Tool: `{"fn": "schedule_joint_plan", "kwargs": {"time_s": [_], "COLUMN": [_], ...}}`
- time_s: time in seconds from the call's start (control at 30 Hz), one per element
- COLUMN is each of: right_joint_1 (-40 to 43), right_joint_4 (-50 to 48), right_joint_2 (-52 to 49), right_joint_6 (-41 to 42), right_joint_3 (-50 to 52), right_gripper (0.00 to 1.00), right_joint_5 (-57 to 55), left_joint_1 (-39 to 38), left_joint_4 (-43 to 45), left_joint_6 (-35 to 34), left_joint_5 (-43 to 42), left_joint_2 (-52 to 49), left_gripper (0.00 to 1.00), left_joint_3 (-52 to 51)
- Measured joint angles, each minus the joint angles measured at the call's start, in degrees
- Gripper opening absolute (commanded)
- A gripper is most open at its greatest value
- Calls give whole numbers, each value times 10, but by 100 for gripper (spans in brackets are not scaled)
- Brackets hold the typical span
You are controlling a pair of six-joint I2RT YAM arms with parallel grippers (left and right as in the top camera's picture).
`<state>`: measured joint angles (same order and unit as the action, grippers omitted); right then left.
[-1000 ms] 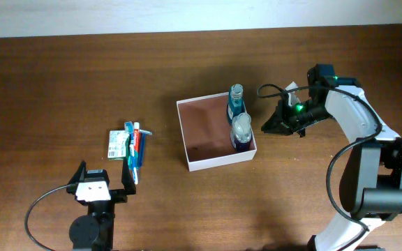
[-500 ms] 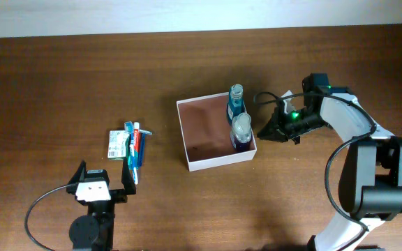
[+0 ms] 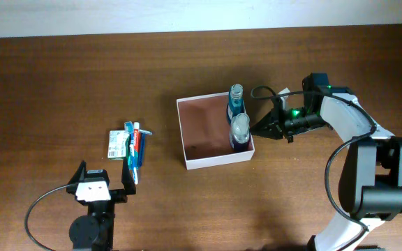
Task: Pack container
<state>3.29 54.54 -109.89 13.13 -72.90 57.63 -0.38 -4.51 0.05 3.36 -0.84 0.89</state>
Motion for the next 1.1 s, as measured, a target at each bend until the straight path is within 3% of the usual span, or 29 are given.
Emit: {"fn": "schedule_joint_plan", "kwargs": {"time_s": [0.37, 0.7, 1.1], "right_joint_1": [1, 43, -26], "right_joint_4": [-68, -31, -10], "right_joint_2": [0, 0, 0], "right_joint_6": [0, -1, 6], "right_joint_3": [1, 2, 23], "right_gripper": [4, 4, 4], "right_joint_5": [57, -128, -142], "left_joint_1": [0, 0, 0], "left_joint_4": [0, 0, 0], "left_joint_6": [0, 0, 0], "left_joint_5": [0, 0, 0], "left_joint_2": [0, 0, 0], "left_gripper": [100, 100, 100], "left_joint_3": [0, 0, 0]}}
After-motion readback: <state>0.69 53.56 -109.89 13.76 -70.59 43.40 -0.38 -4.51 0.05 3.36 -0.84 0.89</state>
